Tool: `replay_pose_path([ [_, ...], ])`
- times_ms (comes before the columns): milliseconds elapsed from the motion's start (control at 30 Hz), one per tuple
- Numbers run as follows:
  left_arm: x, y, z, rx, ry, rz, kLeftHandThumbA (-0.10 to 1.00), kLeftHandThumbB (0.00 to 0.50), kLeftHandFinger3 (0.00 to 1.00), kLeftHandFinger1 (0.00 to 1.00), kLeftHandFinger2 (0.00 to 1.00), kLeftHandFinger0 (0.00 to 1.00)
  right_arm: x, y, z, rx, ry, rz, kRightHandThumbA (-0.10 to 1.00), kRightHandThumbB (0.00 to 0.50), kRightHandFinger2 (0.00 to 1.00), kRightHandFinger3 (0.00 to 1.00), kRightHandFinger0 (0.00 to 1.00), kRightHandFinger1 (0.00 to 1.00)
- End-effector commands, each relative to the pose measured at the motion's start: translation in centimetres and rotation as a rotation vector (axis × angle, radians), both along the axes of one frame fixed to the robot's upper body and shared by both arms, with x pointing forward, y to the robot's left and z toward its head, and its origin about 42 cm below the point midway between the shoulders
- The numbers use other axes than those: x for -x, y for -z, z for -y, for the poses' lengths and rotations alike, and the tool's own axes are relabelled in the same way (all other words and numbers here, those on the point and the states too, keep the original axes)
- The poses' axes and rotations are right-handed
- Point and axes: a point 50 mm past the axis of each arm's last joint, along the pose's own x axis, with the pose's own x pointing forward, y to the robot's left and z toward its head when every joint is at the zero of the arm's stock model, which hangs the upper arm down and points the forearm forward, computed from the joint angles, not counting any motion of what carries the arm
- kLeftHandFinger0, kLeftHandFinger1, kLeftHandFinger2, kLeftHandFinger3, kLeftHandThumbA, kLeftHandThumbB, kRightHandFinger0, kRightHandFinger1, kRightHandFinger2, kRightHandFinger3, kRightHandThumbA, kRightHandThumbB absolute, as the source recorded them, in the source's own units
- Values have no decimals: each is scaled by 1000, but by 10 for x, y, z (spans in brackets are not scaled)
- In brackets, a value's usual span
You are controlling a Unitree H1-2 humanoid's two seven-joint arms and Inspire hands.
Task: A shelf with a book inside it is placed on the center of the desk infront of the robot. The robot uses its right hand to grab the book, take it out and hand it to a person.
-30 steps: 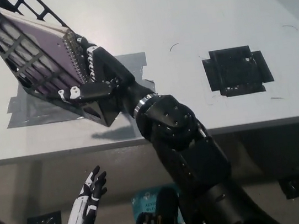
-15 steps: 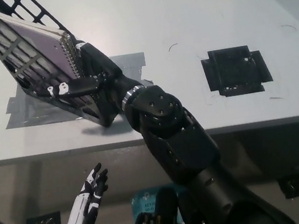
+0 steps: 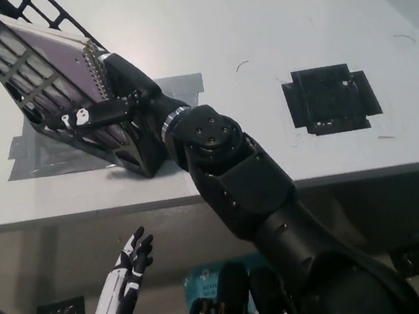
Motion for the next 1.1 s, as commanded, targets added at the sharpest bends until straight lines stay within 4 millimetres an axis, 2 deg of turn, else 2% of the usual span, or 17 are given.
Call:
replay_pose_path([
  [0,-7,-13,0,-24,29,55,925,289,1000,1000,1000,1000,0,-40,-16,-8,-20,139,1000,379,1000,1000,1000,1000],
  [100,-8,-13,-1,-4,30,35,916,321,1000,1000,1000,1000,0,-43,-16,-4,-15,148,1000,388,1000,1000,1000,1000],
  [167,-7,-14,0,-5,31,41,913,306,1000,1000,1000,1000,1,-44,-17,-11,-24,155,1000,368,1000,1000,1000,1000],
  [333,-9,-16,0,-20,33,53,925,297,1000,1000,1000,1000,0,-45,-19,-1,-23,142,1000,394,1000,1000,1000,1000],
  [400,-9,-17,0,-22,32,51,928,308,1000,1000,1000,1000,-1,-45,-19,-3,-28,139,1000,384,1000,1000,1000,1000],
  [500,-9,-17,0,-34,30,54,935,292,1000,1000,1000,1000,-2,-43,-19,1,-28,137,1000,380,1000,1000,1000,1000],
  [567,-9,-17,0,-23,34,41,924,309,1000,1000,1000,1000,-3,-42,-19,6,-25,140,1000,340,1000,1000,1000,1000],
  [633,-9,-17,1,-21,31,43,913,306,1000,1000,1000,1000,-4,-42,-19,4,-28,140,1000,334,1000,1000,1000,1000],
  [767,-9,-17,1,-35,29,53,927,292,1000,1000,1000,1000,-9,-38,-18,33,-15,135,1000,287,1000,1000,1000,1000],
  [800,-9,-17,1,-34,28,54,928,290,1000,1000,1000,1000,-11,-38,-18,30,-11,123,1000,211,934,880,1000,987],
  [833,-9,-17,1,-29,30,53,931,289,1000,1000,1000,1000,-12,-38,-18,82,4,147,1000,141,613,561,704,653],
  [867,-9,-17,1,-28,32,52,931,289,1000,1000,1000,1000,-13,-38,-18,124,18,168,1000,129,527,471,607,556],
  [933,-9,-18,1,-29,33,54,938,292,1000,1000,1000,1000,-14,-39,-18,144,23,173,1000,72,214,205,205,194],
  [967,-10,-18,1,-36,33,58,946,297,1000,1000,1000,1000,-15,-39,-19,157,40,166,1000,52,68,60,41,44],
  [1000,-10,-18,1,-33,33,63,944,291,1000,1000,1000,1000,-15,-39,-19,156,50,164,1000,22,3,2,2,2],
  [1033,-10,-18,1,-30,33,63,942,296,1000,1000,1000,1000,-14,-38,-19,158,61,172,1000,50,1,0,0,0],
  [1067,-11,-18,1,-29,33,63,941,298,1000,1000,1000,1000,-13,-38,-19,158,68,171,1000,39,0,0,0,0],
])
